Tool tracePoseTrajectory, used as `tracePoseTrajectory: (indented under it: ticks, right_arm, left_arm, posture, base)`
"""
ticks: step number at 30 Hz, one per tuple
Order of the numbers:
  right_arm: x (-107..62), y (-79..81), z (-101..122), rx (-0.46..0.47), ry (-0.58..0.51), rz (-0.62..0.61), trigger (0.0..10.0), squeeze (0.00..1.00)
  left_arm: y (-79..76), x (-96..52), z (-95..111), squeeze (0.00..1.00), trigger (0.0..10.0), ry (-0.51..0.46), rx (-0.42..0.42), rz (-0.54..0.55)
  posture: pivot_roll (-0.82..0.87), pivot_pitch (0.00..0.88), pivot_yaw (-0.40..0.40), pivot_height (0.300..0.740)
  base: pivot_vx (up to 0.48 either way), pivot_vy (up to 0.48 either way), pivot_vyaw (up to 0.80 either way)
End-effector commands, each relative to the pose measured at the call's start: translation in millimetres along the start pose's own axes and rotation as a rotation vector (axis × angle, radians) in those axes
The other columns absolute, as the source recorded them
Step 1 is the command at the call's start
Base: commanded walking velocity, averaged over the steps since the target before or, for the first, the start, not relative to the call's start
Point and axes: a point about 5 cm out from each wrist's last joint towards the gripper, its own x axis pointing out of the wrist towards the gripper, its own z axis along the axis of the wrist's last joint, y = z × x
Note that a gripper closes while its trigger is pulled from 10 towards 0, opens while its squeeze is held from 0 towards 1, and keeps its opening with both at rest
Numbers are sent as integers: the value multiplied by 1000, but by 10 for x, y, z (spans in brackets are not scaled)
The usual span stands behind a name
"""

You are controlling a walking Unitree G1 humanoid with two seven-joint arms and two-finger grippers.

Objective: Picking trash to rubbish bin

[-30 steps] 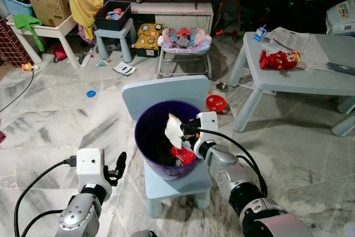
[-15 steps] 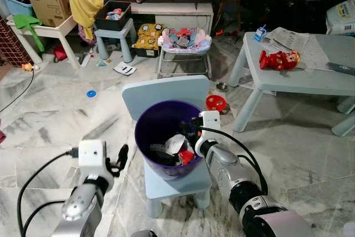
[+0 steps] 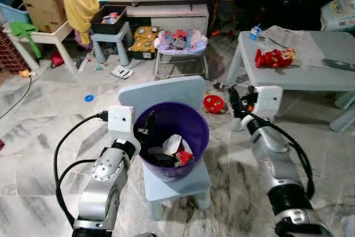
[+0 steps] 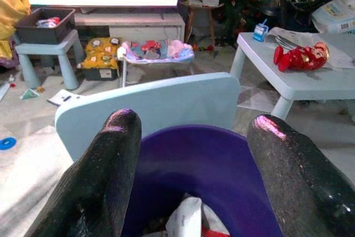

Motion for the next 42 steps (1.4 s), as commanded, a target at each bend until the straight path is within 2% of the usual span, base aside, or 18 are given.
tracePoseTrajectory:
  ticks: [1,35,38,42]
  right_arm:
    - [-22,-46,78,-12,-15,-21,10000,0]
    - [-22,-46,78,-12,-15,-21,10000,0]
    - [62,99,117,2,11,26,10000,0]
    - [69,98,120,-1,13,33,10000,0]
  left_arm:
    - [33,17,6,0,10000,-4,14,0]
    - [33,17,6,0,10000,-4,14,0]
    - [122,223,149,0,10000,-85,49,18]
    - [128,216,167,0,10000,-95,41,33]
  posture:
    - [-9,20,37,740]
    - [-9,20,37,740]
    - [6,0,29,740]
    - [14,0,18,740]
  base:
    - [0,0,0]
    - [0,0,0]
    - [0,0,0]
    - [0,0,0]
